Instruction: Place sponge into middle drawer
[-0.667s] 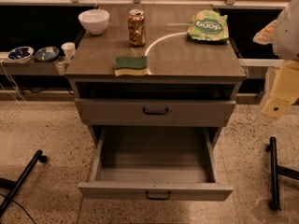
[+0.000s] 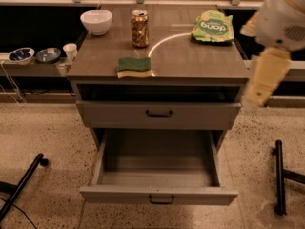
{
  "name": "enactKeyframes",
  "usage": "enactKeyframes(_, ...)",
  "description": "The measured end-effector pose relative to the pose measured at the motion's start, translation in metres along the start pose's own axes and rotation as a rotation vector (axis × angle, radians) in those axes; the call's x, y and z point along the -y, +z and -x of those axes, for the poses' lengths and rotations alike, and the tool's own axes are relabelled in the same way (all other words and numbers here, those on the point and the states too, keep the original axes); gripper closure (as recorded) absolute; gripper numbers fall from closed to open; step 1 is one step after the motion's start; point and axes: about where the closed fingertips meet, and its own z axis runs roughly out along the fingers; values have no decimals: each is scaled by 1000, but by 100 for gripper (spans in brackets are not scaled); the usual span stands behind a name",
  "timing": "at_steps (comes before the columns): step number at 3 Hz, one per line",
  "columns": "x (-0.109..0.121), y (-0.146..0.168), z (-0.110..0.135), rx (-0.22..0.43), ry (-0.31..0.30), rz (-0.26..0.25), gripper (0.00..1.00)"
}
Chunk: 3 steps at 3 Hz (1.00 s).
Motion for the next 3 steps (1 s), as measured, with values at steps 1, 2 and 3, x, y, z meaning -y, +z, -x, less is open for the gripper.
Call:
enactKeyframes(1, 50, 32, 59, 17, -34, 26, 0)
enactKeyframes(2, 89, 88, 118, 56, -46, 84, 0)
enactKeyframes(3, 115, 161, 168, 96, -19, 144, 0)
